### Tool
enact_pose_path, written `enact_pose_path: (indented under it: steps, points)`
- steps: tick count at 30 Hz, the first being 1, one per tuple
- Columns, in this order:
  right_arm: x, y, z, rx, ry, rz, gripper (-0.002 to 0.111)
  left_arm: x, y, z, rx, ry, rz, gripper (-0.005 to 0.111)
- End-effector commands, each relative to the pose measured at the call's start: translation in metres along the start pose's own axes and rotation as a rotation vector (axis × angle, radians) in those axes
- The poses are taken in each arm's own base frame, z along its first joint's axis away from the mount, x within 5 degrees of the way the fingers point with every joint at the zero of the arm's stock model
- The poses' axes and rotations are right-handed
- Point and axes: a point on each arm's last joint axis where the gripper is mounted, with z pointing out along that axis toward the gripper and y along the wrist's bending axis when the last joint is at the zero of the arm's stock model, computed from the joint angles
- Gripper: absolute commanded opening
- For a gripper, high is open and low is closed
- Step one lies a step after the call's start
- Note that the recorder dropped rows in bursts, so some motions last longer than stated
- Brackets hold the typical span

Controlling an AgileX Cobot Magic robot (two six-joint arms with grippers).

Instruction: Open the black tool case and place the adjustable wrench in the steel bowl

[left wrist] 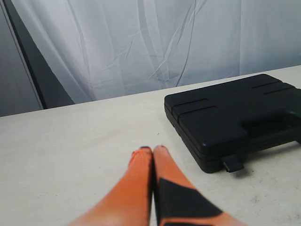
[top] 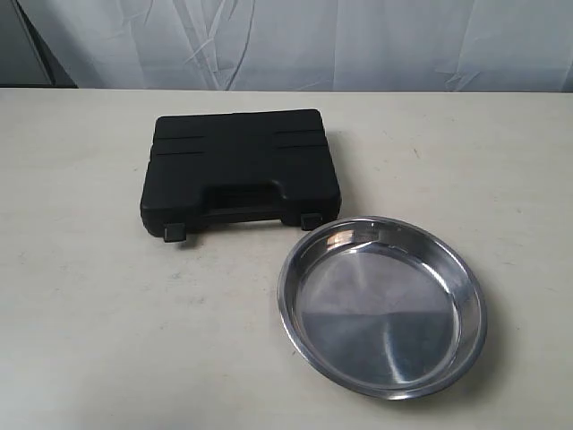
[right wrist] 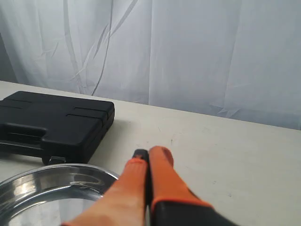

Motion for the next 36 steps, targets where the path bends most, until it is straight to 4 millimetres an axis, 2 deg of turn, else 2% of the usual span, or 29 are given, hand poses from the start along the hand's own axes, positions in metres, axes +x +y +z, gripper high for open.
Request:
enact_pose_path:
  steps: [1,11,15,18,22,24,26,30,32,34,36]
  points:
    - [-0.001,0.0,0.0,0.006,-0.012,0.0,0.0,-0.001,0.0,0.0,0.004,-0.006,-0.002,0.0]
    - [-0.001,0.0,0.0,0.005,-0.015,0.007,0.0,-0.001,0.0,0.0,0.004,-0.006,-0.002,0.0]
    - [-0.01,-0.002,-0.001,0.014,-0.117,0.114,0.0,-0.001,0.0,0.0,0.004,-0.006,-0.002,0.0]
    - [-0.02,-0.006,-0.003,0.032,-0.233,0.35,0.0,-0.001,0.0,0.0,0.004,-0.006,-0.002,0.0]
    - [-0.024,-0.017,-0.005,0.058,-0.335,0.885,0.0,-0.001,0.0,0.0,0.004,-0.006,-0.002,0.0]
    - [-0.025,-0.02,-0.006,0.066,-0.372,1.001,0.0,-0.001,0.0,0.0,0.004,-0.006,-0.002,0.0]
    - [-0.041,-0.02,-0.011,0.04,-0.429,0.962,0.0,-0.001,0.0,0.0,0.004,-0.006,-0.002,0.0]
    - [-0.105,-0.018,-0.037,0.017,-0.679,0.504,0.0,-0.001,0.0,0.0,0.004,-0.006,-0.002,0.0]
    - [-0.134,-0.018,-0.04,0.025,-0.755,0.375,0.0,-0.001,0.0,0.0,0.004,-0.006,-0.002,0.0]
    - [-0.159,-0.018,-0.029,0.029,-0.733,0.353,0.0,-0.001,0.0,0.0,0.004,-0.006,-0.002,0.0]
    - [-0.177,-0.017,-0.006,0.021,-0.603,0.322,0.0,-0.001,0.0,0.0,0.004,-0.006,-0.002,0.0]
